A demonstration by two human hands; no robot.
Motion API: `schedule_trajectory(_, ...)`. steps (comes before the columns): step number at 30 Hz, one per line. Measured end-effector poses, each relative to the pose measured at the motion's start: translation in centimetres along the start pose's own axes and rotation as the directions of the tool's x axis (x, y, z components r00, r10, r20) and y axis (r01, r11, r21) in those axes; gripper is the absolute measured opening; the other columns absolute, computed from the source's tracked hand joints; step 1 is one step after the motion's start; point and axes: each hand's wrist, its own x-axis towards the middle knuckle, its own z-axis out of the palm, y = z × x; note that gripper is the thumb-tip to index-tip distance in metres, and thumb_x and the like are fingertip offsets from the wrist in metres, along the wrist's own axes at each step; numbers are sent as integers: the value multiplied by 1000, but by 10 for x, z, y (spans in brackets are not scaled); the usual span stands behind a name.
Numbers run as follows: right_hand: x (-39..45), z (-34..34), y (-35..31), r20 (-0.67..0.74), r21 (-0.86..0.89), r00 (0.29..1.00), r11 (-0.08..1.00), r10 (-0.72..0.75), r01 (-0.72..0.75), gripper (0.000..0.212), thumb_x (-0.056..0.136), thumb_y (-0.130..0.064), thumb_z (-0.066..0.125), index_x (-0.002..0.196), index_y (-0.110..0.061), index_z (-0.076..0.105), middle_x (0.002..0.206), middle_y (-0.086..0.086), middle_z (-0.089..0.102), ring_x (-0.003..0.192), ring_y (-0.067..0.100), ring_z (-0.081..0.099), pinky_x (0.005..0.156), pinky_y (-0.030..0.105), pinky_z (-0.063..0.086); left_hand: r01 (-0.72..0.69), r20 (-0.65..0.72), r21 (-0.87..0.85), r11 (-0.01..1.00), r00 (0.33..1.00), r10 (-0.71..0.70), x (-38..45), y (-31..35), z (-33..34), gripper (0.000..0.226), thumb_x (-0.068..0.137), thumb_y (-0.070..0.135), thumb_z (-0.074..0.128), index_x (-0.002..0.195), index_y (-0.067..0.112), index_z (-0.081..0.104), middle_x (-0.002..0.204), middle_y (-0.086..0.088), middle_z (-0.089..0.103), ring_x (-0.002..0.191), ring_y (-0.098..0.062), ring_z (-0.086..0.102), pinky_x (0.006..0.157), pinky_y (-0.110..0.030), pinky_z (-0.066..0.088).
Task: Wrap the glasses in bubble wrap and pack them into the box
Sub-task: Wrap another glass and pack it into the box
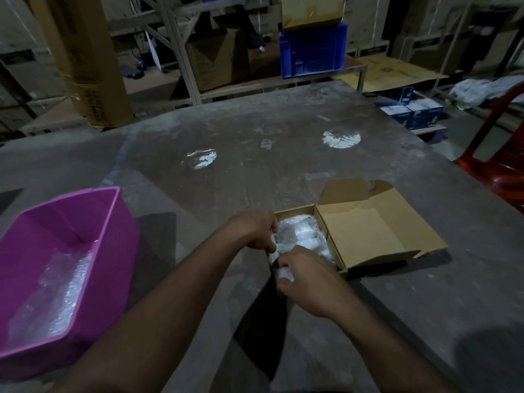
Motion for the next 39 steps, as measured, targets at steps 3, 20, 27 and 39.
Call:
schedule_trajectory(3,-7,1,3,-81,105,995,993,54,-46,34,89,-29,67,123,-26,64,118,-6,64,107,14,61,83,28,47,19,31,-3,1000,999,-19,2,1,-2,56,72,34,85,123,26,64,119,4,69,109,-21,64,97,-37,53)
schedule_trajectory(20,2,-12,30,176,137,978,987,-110,86,16,92,-37,68,107,-31,73,108,-6,61,103,8,57,91,35,48,32,-13,98,995,999,-31,3,11,9,63,73,34,88,128,21,61,131,-4,63,119,-27,59,96,-40,53)
schedule_trajectory(27,7,-10,41,103,216,994,976,-36,13,17,88,-30,66,100,-42,62,109,-18,68,103,2,62,89,37,54,-89,131,-57,994,987,96,-9,-7,-1,75,82,38,81,147,20,47,133,-3,60,112,-20,59,98,-33,49)
schedule_trajectory(39,22,-13,34,42,22,999,1000,4,-5,13,78,-19,76,76,-30,70,80,-13,61,77,3,57,66,25,48,-59,112,-34,998,992,62,-6,-2,4,108,67,44,91,156,21,34,147,-4,53,128,-25,54,106,-35,46)
